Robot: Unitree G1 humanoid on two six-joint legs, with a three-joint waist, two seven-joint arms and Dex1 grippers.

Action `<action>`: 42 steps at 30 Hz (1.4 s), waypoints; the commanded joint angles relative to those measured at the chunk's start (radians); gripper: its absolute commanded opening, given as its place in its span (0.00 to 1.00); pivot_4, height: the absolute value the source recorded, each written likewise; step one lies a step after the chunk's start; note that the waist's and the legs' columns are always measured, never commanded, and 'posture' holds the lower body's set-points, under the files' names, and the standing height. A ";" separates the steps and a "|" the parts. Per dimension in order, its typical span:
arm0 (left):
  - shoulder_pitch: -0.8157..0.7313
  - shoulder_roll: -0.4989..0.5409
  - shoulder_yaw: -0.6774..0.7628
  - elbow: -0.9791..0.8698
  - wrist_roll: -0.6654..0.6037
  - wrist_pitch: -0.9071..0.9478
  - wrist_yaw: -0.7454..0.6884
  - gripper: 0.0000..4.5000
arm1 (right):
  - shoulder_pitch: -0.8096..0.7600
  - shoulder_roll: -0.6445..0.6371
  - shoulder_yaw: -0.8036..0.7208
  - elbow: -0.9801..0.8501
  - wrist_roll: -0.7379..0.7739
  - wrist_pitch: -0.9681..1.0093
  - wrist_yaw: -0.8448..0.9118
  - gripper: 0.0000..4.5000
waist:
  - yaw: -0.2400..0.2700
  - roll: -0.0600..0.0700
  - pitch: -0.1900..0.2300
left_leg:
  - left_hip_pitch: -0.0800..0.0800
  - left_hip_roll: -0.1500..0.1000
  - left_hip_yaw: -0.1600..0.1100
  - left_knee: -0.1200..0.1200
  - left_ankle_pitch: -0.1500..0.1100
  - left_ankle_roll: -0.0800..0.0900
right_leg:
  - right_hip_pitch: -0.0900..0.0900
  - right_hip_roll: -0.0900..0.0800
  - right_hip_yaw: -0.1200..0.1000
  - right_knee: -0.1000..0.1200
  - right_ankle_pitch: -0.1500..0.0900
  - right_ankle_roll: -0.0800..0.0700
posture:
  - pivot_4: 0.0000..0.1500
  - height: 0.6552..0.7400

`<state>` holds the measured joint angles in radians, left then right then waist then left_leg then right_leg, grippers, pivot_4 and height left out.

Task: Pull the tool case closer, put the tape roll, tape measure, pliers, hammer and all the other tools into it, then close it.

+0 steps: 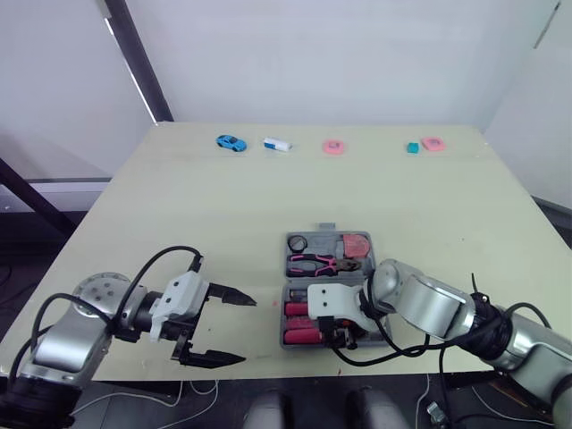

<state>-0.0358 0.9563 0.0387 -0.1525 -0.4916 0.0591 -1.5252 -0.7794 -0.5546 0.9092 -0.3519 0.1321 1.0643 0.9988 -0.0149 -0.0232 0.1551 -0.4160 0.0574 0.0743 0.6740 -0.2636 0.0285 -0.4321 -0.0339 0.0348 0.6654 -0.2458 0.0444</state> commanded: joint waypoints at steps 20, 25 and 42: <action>-0.011 -0.003 0.029 -0.022 -0.037 0.019 0.002 1.00 | 0.327 0.049 -0.432 0.034 0.193 -0.542 0.061 0.49 | 0.005 -0.001 -0.001 | 0.000 0.000 0.000 0.001 0.000 0.000 | 0.002 0.000 -0.001 -0.001 0.000 0.001 | 1.00 1.00; -0.014 -0.005 0.030 -0.027 -0.051 0.041 0.004 1.00 | 0.397 0.029 -0.426 0.159 0.119 -0.754 0.118 0.01 | 0.000 -0.001 -0.001 | 0.001 0.000 0.000 0.002 0.000 0.000 | 0.002 0.000 0.000 0.000 0.001 0.001 | 1.00 1.00; -0.017 -0.010 0.029 -0.035 -0.042 0.069 0.032 1.00 | 0.447 0.048 -0.383 0.357 -0.058 -0.886 0.093 0.01 | 0.003 -0.002 -0.002 | 0.003 0.000 -0.001 0.004 0.000 0.000 | 0.004 0.000 0.000 0.003 0.000 0.000 | 1.00 1.00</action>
<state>-0.0545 0.9489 0.0432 -0.1572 -0.5234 0.1274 -1.4987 -0.3486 -0.5016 0.5405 0.0045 0.0838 0.1521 1.1040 -0.0123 -0.0253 0.1535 -0.4135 0.0574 0.0732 0.6788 -0.2635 0.0284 -0.4284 -0.0334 0.0344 0.6693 -0.2456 0.0447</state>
